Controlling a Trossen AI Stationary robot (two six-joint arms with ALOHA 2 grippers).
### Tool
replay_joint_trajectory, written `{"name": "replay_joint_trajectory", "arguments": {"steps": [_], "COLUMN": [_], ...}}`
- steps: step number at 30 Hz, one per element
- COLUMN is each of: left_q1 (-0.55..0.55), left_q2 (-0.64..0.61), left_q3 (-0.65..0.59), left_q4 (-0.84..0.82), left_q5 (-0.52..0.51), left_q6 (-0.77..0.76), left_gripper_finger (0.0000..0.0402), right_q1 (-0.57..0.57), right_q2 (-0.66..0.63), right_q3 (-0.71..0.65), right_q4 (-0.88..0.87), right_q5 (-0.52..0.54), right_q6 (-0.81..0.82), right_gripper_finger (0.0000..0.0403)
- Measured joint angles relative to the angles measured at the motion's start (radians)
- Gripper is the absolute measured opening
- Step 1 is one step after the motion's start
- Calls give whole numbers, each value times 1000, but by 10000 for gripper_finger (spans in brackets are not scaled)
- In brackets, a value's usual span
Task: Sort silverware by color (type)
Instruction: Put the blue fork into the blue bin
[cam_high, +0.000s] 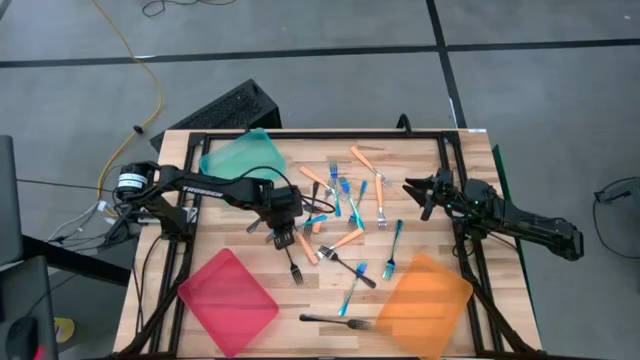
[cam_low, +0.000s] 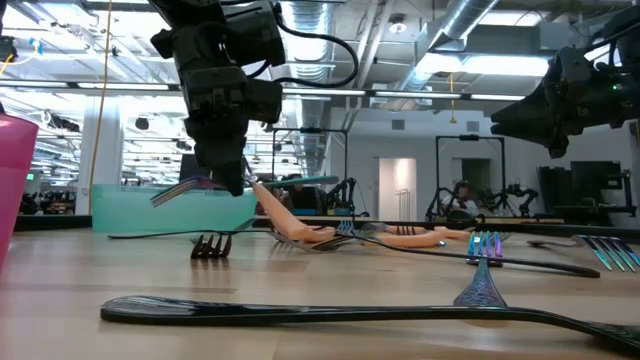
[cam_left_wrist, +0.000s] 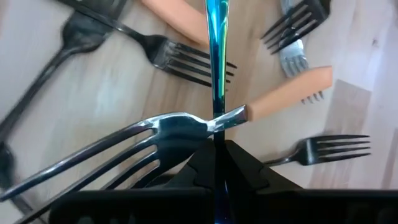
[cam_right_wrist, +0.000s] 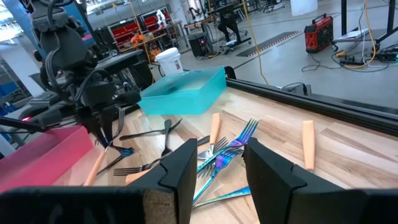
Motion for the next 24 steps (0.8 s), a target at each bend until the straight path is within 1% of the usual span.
{"name": "replay_joint_trajectory", "arguments": {"steps": [6, 13, 16, 22, 24], "left_q1": [1, 1, 2, 1, 1], "left_q2": [0, 0, 0, 0, 0], "left_q3": [0, 0, 0, 0, 0], "left_q4": [-2, -11, -11, -11, -13], "left_q5": [-77, -278, -342, -411, -450], "left_q6": [0, 34, 52, 79, 81], "left_gripper_finger": [0, 0, 0, 0, 0], "right_q1": [0, 0, 0, 0, 0], "right_q2": [0, 0, 0, 0, 0], "right_q3": [0, 0, 0, 0, 0], "right_q4": [0, 0, 0, 0, 0], "right_q5": [0, 0, 0, 0, 0], "right_q6": [0, 0, 0, -1, -1], "right_gripper_finger": [155, 155, 155, 155, 155]}}
